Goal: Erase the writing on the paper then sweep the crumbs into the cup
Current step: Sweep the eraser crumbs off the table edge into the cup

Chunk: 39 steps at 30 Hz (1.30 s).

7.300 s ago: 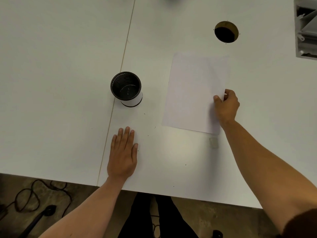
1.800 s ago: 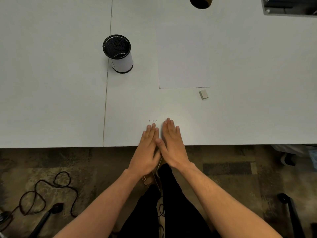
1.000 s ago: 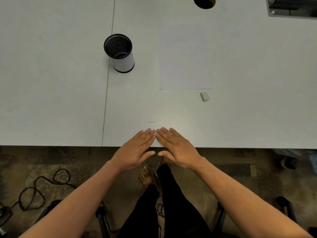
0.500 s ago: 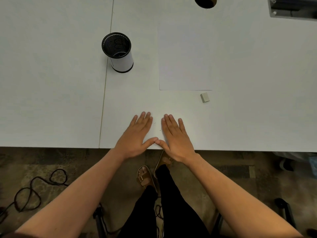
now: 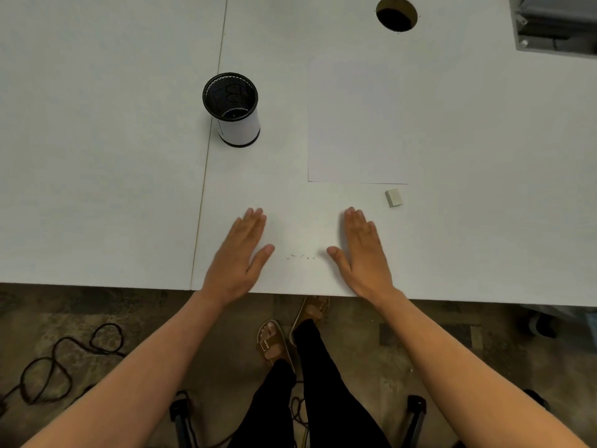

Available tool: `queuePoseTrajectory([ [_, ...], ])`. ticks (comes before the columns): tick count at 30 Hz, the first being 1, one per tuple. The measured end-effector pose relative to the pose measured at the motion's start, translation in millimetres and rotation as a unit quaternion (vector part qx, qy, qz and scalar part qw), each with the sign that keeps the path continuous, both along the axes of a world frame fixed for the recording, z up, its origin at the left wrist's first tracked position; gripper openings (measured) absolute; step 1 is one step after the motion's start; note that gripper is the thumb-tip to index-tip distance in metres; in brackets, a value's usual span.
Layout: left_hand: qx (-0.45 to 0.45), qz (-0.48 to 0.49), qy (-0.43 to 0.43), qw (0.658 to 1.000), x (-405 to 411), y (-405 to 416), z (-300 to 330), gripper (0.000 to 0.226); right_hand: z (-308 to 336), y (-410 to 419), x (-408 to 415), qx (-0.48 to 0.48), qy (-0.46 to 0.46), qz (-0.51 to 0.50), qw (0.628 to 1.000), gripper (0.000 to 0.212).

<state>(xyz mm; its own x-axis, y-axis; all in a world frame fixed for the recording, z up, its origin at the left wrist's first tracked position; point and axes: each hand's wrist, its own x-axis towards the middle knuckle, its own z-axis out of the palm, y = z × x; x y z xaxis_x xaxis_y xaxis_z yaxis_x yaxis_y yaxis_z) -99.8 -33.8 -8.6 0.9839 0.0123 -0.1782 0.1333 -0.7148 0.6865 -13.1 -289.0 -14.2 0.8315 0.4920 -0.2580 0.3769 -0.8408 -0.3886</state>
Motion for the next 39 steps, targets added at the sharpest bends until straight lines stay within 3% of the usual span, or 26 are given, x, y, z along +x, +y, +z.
queuePoseTrajectory([
  [2, 0.066, -0.013, 0.04, 0.997, 6, 5, -4, 0.073, -1, 5, 4, -0.042, -0.016, 0.039, 0.998, 0.083],
  [5, 0.112, -0.129, 0.05, 0.984, 1, -5, -10, 0.082, -3, 17, -6, -0.058, -0.027, 0.118, 0.991, 0.082],
  [9, 0.087, -0.21, 0.027, 0.973, -15, -25, -16, 0.075, -4, 24, -29, -0.042, -0.025, 0.21, 0.977, 0.082],
  [18, -0.067, -0.17, 0.05, 0.982, -46, -34, -8, 0.055, 4, 12, -63, -0.008, 0.026, 0.251, 0.968, 0.087],
  [20, -0.126, -0.14, 0.052, 0.981, -49, -34, -3, 0.051, 8, 9, -65, 0.051, 0.051, 0.224, 0.972, 0.084],
  [23, -0.191, -0.019, 0.004, 0.981, -44, -32, 5, 0.051, 10, 4, -56, 0.132, 0.053, 0.076, 0.987, 0.076],
  [26, -0.143, 0.069, 0.001, 0.987, -24, -25, 9, 0.056, 8, 1, -33, 0.078, 0.018, -0.019, 0.997, 0.076],
  [29, 0.021, -0.012, 0.075, 0.997, -5, -13, 3, 0.075, 3, 6, -18, -0.03, -0.001, 0.026, 0.999, 0.084],
  [32, 0.143, -0.165, 0.08, 0.973, -4, -15, -5, 0.088, 1, 15, -21, -0.066, -0.01, 0.089, 0.994, 0.084],
  [35, 0.119, -0.245, 0.054, 0.961, -19, -25, -8, 0.083, 2, 19, -36, -0.054, -0.007, 0.154, 0.987, 0.081],
  [39, -0.031, -0.211, 0.047, 0.976, -36, -27, -2, 0.067, 5, 15, -50, 0.019, 0.02, 0.192, 0.981, 0.076],
])
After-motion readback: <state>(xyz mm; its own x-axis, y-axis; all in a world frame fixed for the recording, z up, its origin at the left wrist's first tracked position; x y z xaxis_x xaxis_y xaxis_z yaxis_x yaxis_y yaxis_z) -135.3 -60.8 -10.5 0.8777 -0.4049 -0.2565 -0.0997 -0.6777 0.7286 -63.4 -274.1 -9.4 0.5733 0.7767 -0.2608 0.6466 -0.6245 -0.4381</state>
